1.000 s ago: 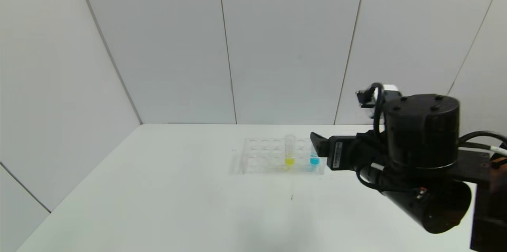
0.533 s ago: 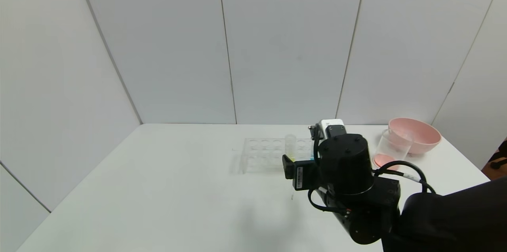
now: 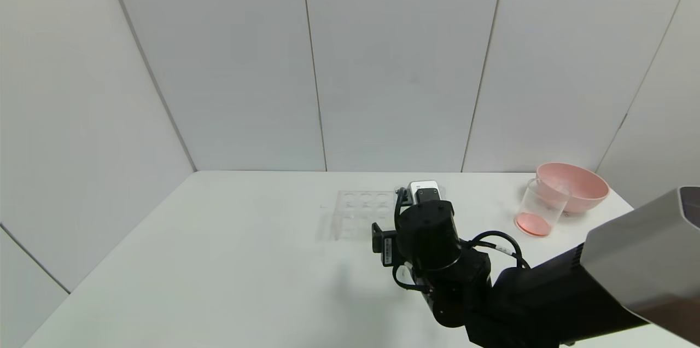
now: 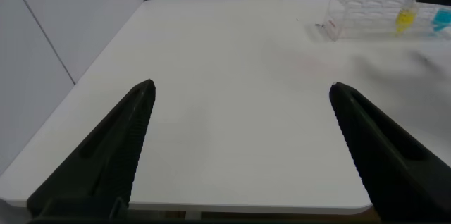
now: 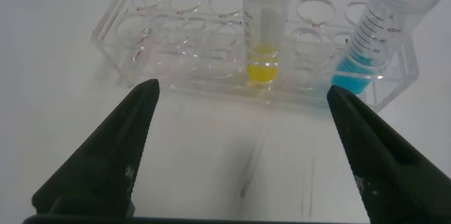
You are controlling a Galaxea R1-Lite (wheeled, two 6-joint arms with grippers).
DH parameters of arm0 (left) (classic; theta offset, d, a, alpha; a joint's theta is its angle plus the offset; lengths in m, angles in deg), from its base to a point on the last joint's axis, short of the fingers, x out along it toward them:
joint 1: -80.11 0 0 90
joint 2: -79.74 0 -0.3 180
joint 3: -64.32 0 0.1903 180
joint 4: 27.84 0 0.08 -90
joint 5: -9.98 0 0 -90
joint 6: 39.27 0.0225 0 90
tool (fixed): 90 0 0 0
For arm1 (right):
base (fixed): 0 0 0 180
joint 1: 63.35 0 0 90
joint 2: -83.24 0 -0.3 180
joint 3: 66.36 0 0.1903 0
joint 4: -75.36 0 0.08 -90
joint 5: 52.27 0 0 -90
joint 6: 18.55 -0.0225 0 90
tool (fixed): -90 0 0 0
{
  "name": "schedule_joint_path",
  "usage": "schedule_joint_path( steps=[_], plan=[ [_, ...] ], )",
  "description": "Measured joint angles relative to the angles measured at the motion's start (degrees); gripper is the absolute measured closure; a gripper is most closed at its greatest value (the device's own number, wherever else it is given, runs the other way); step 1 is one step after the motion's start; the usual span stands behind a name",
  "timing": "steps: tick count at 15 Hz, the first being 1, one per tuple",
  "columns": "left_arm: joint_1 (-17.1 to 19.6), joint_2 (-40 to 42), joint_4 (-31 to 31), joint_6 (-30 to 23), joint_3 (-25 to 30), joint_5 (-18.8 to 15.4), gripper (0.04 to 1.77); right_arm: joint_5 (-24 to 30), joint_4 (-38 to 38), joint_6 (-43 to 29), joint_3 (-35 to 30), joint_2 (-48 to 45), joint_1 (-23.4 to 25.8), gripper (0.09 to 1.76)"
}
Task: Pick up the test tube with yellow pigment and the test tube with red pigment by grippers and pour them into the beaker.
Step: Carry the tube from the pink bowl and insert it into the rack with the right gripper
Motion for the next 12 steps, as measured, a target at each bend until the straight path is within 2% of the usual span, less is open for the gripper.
schedule_joint_path(
  steps=[6, 7, 9, 12],
  plan=[
    [0.0, 0.0, 0.0, 0.0, 0.0, 0.0, 0.05, 0.5, -1.0, 0.4, 8.3, 5.9, 2.2, 0.15],
    [0.0, 0.0, 0.0, 0.0, 0.0, 0.0, 0.05, 0.6, -1.6, 0.5, 9.3, 6.7, 2.6, 0.20],
    [0.0, 0.0, 0.0, 0.0, 0.0, 0.0, 0.05, 0.8, -2.3, 1.1, 11.0, 8.0, 3.4, 0.55],
    [0.0, 0.0, 0.0, 0.0, 0.0, 0.0, 0.05, 4.4, -2.6, 1.2, 12.8, 8.9, 4.9, 0.93]
  ],
)
